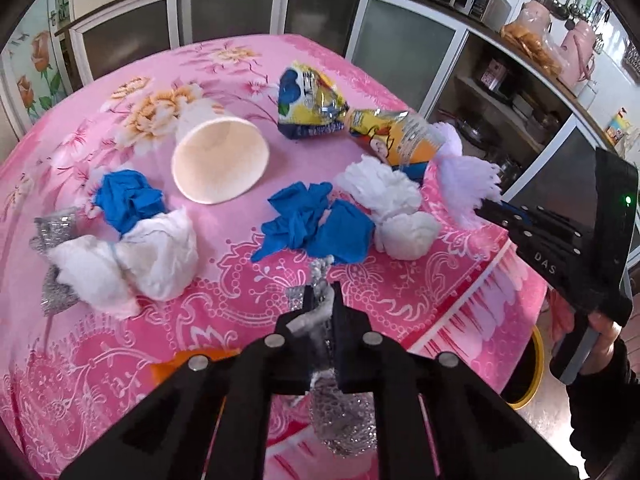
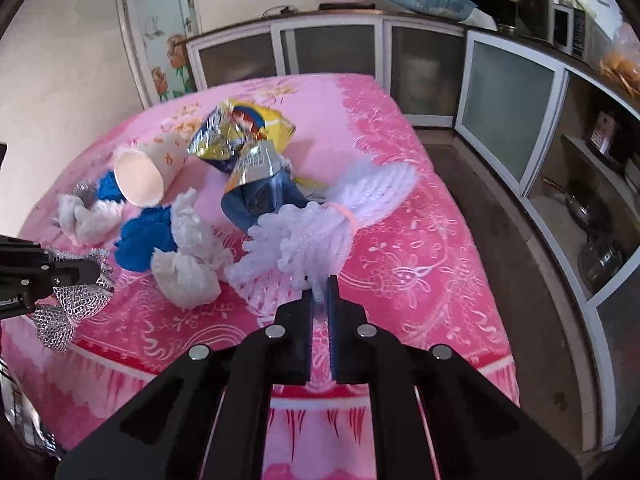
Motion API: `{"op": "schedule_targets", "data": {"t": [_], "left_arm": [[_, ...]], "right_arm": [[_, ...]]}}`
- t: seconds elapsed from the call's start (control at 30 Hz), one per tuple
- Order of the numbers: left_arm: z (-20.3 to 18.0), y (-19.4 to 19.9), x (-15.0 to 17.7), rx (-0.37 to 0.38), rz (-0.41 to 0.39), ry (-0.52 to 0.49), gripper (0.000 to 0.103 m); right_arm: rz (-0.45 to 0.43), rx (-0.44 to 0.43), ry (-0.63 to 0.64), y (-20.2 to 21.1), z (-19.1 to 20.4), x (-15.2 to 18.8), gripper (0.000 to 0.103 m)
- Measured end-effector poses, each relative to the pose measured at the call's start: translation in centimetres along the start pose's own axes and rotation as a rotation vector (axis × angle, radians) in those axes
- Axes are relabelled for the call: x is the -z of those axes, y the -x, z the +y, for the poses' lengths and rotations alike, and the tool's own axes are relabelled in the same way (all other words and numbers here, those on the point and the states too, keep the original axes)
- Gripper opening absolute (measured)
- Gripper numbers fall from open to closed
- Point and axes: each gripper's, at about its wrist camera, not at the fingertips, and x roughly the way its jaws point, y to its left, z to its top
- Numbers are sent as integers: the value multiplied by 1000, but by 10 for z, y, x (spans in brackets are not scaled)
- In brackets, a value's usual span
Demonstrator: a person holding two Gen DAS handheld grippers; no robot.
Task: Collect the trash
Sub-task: 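Grasp the silver mesh with the left tool while the right tool grasps the white foam net, then carry the silver mesh and white foam net with both tools over the bin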
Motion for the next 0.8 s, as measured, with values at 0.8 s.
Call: {"op": "schedule_targets", "data": {"t": [0.8], "left_arm": [[-188, 37, 37, 345, -101, -321, 7]], "right_arm": [[-49, 258, -322, 198, -123, 139, 5]]}}
